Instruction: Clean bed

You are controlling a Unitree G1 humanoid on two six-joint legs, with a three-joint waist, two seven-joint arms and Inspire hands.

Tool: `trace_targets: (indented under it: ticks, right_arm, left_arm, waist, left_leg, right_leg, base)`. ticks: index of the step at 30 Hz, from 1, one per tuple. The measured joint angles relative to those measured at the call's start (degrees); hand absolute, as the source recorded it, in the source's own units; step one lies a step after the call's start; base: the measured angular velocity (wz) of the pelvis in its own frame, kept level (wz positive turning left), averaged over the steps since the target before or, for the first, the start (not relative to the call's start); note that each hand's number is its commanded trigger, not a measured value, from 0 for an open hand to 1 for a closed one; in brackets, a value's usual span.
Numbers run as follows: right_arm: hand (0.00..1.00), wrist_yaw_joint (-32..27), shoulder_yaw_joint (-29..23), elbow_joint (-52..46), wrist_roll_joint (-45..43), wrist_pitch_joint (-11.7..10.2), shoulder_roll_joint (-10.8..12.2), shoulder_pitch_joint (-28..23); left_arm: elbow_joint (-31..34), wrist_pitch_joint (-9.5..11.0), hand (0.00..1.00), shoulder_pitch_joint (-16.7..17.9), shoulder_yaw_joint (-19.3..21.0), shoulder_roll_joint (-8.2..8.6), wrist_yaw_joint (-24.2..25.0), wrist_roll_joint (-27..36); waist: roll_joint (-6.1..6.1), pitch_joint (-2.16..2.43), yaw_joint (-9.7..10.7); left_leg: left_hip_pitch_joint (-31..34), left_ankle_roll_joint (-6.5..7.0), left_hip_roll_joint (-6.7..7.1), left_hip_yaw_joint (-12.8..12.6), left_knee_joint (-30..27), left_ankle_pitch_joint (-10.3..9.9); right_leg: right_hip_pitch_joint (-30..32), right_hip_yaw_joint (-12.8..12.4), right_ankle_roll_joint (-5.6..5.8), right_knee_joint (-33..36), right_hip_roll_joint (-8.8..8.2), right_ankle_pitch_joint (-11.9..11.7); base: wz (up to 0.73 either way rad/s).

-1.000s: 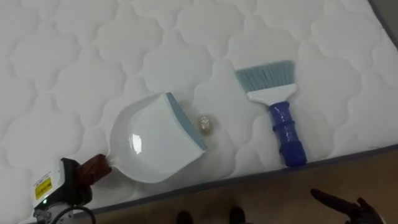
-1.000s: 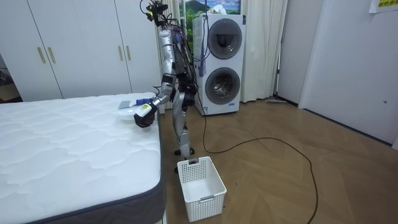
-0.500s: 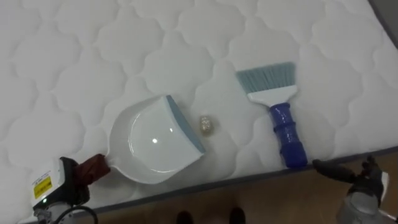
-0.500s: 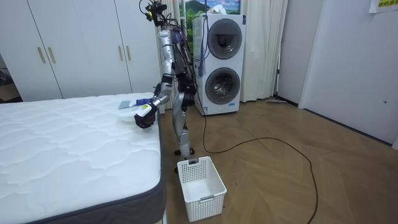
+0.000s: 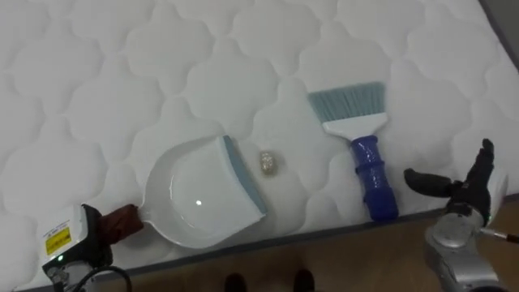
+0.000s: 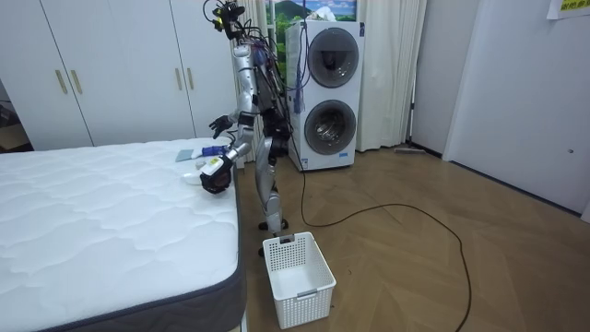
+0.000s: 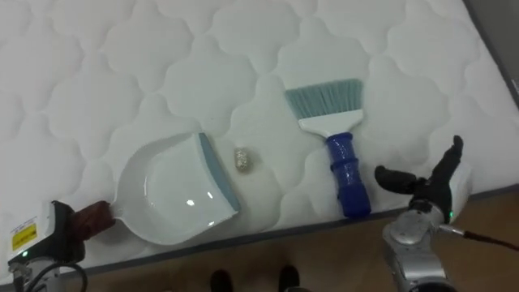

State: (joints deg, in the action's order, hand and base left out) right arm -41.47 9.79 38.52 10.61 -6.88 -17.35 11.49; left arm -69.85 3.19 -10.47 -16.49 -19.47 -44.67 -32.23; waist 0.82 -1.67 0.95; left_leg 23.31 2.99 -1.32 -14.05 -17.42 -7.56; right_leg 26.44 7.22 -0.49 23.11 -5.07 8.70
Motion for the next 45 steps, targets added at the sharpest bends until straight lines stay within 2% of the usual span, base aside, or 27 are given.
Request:
trace_targets:
  ticks: [5,13,19,22,27,40,45]
  right_arm:
    - [0.0,0.3,2.5,-1.2,-2.2,0.6,0.0,0.9]
    - [0.0,1.5,2.8,-2.8,-2.2,1.5,0.5,0.9]
    - [0.0,2.2,4.8,-2.8,-2.2,2.1,0.6,0.9]
    - [0.0,4.3,4.9,-2.8,-2.0,3.1,1.5,0.9]
    - [0.0,6.1,6.3,-0.2,-1.7,3.6,1.7,0.9]
    - [0.0,9.7,7.0,1.4,-1.7,4.0,1.8,1.1]
    - [0.0,10.5,7.0,1.4,-1.7,4.0,1.9,2.0]
  left_arm:
    - [0.1,-1.0,1.0,0.2,-0.7,0.01,0.1,0.0]
    - [0.5,-2.6,1.0,0.7,-0.8,0.02,0.4,0.0]
    - [0.1,-3.3,1.0,-0.3,-0.8,0.02,0.7,-0.2]
    - [0.1,-3.6,1.0,-0.8,-0.8,0.02,1.7,-1.1]
    - [0.0,-5.0,1.0,-2.4,-2.9,0.03,2.9,-1.1]
    - [-0.9,-5.1,1.0,-3.9,-3.6,0.03,3.8,-1.3]
    - [-0.9,-5.1,1.0,-4.0,-3.6,0.03,3.8,-1.3]
  waist:
    - [0.0,0.0,-0.1]
    - [-0.13,-0.01,-0.1]
    - [-0.41,-0.17,-0.2]
    - [-0.86,-0.23,-0.2]
    - [-1.41,-0.44,-1.2]
    - [-1.55,-0.54,-1.3]
    - [-1.95,-0.78,-1.4]
  left_leg:
    - [-0.1,-0.01,-0.07,0.2,0.0,0.0]
    - [-0.1,-0.1,-0.18,0.2,0.0,-0.1]
    - [0.0,-0.16,-0.28,0.1,0.0,-0.1]
    - [0.1,-0.19,-0.35,0.1,0.1,-0.1]
    - [0.0,-0.19,-0.35,0.1,0.1,-0.1]
    - [1.1,-0.21,-0.33,0.8,-0.3,-0.1]
    - [1.1,-0.21,-0.35,0.8,-0.3,-0.1]
  right_leg:
    - [-0.3,0.3,-0.02,-0.2,0.02,0.0]
    - [-0.3,0.3,-0.06,-0.3,0.02,0.0]
    - [-0.3,0.4,-0.13,-0.5,0.1,-0.1]
    - [-0.3,0.7,-0.17,-0.6,0.15,-0.1]
    - [-0.3,0.8,-0.17,-0.5,0.09,-0.1]
    - [0.2,1.7,-0.17,-0.6,-0.05,-0.1]
    - [0.3,1.7,-0.18,-0.6,-0.06,-0.1]
  base:
    - [0.03]
    - [0.0]
    - [0.0]
    - [0.0]
    - [0.0]
    - [0.02]
    - [0.0]
